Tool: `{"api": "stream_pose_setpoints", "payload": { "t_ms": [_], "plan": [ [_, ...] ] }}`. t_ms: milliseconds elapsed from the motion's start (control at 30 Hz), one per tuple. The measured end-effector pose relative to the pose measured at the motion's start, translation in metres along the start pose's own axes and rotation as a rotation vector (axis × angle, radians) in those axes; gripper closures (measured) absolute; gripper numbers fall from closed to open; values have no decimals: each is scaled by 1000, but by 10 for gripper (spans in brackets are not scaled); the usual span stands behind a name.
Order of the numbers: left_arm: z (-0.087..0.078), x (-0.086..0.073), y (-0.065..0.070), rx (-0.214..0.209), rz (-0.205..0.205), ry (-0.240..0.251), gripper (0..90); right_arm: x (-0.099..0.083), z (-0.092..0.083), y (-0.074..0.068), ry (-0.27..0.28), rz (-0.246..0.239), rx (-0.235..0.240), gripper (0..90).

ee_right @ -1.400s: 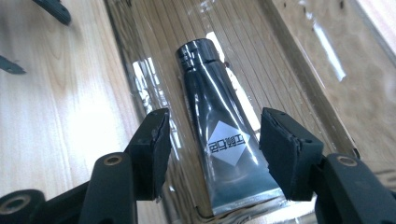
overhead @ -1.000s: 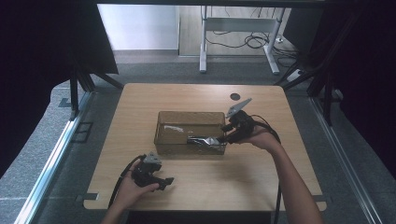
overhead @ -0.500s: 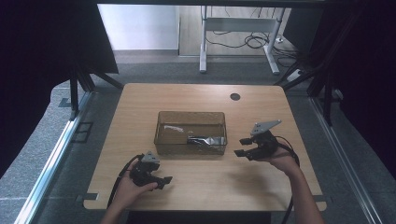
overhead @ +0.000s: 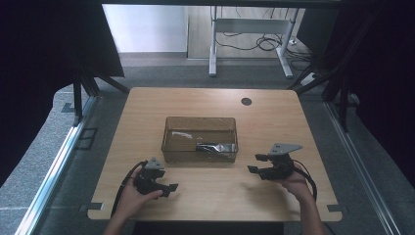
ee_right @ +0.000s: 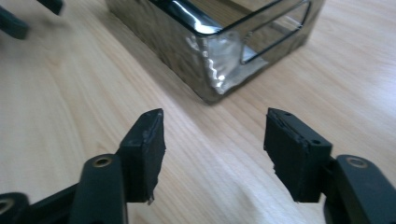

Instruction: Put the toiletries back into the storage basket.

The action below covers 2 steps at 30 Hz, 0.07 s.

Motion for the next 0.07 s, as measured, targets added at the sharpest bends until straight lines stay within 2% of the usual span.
{"api": "stream_pose_setpoints", "payload": {
  "t_ms": [67],
  "plan": [
    [0, 0, 0, 1, -1, 0, 245, 2, -2, 2, 21, 8, -33, 359]
  ]
}}
Point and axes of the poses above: each handheld gripper's, and its own axes: z roughly forward along the jaws, x roughly out of its top, y roughly to its right, the point moved 8 cm from there along z, roughly forward along the jaws, and after that the axes turned 1 degree about z, right-handed, at the moved point
